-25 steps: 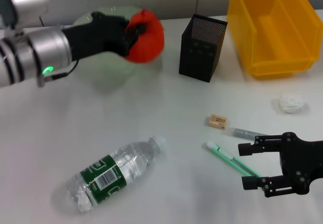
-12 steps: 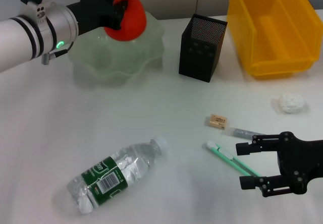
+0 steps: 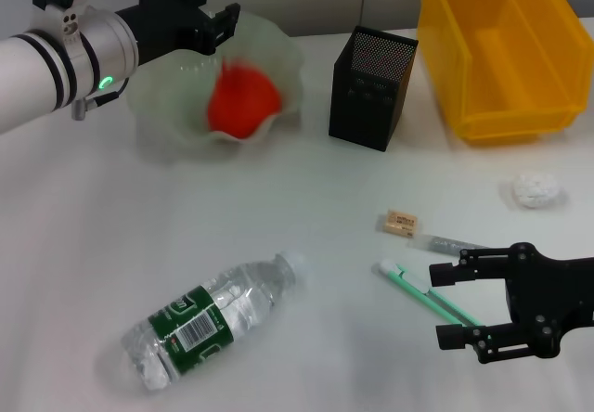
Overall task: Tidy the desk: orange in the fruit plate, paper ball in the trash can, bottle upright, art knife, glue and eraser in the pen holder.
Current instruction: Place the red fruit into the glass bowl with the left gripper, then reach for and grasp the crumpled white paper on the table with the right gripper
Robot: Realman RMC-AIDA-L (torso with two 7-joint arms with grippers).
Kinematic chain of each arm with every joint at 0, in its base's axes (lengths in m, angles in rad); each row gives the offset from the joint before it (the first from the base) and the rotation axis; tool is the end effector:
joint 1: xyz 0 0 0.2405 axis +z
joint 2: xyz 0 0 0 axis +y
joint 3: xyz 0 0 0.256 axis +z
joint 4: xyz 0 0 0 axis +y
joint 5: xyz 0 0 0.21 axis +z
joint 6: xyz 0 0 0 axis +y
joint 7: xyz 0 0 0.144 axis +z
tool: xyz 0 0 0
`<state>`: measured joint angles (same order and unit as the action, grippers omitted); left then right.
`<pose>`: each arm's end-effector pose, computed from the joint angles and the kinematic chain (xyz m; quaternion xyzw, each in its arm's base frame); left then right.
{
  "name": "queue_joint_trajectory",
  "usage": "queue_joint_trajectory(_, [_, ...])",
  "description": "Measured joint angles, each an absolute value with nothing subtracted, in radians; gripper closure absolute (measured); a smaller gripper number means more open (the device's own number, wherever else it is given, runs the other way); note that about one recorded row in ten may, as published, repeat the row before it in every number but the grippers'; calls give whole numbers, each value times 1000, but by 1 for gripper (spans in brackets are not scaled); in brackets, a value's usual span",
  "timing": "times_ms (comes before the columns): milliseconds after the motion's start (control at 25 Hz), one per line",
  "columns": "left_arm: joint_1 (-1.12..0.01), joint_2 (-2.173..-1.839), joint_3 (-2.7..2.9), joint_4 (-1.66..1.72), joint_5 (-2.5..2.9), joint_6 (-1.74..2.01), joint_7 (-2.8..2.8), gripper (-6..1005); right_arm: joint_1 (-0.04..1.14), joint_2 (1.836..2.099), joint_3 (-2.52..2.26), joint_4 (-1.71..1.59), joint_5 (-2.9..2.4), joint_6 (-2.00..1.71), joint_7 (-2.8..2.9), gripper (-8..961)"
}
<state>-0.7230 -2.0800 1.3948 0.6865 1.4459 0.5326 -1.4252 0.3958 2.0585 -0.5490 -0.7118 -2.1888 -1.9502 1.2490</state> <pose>-0.1700 0.4542 -0.0364 -0.8906 -0.1749 -0.1755 0.3814 0.2935 0.2481 0.0239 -0.9501 0.1822 0.2522 0.0232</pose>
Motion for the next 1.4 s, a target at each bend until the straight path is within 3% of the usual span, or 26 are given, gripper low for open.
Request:
queue_joint_trajectory(240, [-714,-2078,1391,682,1446,547,-1425,512,396,2059,-546,-713,-2189,-1950,1246,216])
queue_joint_trajectory(360, [-704,-2074,1385,689,1445,585,-1427,381,396,2059,-542,-719,-2187,-1950,1252,216])
queue_joint_trajectory(400, [-662,-2063,1312,708,1446,793,-1422,337,396,2059,-530,-728,-2186,-1953,1265,216])
queue_joint_trajectory(560, [-628,-2053,1246,712,1449,960,-1418,179,396,2054,-502,-752,-2183,-1958,1297,216])
queue_joint_trajectory(600, [-566,-2037,1176,716,1451,1150,-1388,140,396,2053,-496,-782,-2175,-1959,1327,216])
queue_joint_trajectory(800, [-476,-2001,1150,717,1452,1399,-1324,140,397,2054,-498,-880,-2163,-1963,1414,216])
queue_joint_trajectory(1000, [-388,-1949,1147,704,1459,1630,-1287,140,403,2065,-559,-1178,-2183,-1974,1712,216])
queue_joint_trajectory(1400, [-335,-1951,1145,703,1486,1680,-1284,141,518,2058,-811,-1633,-2606,-1977,2276,216])
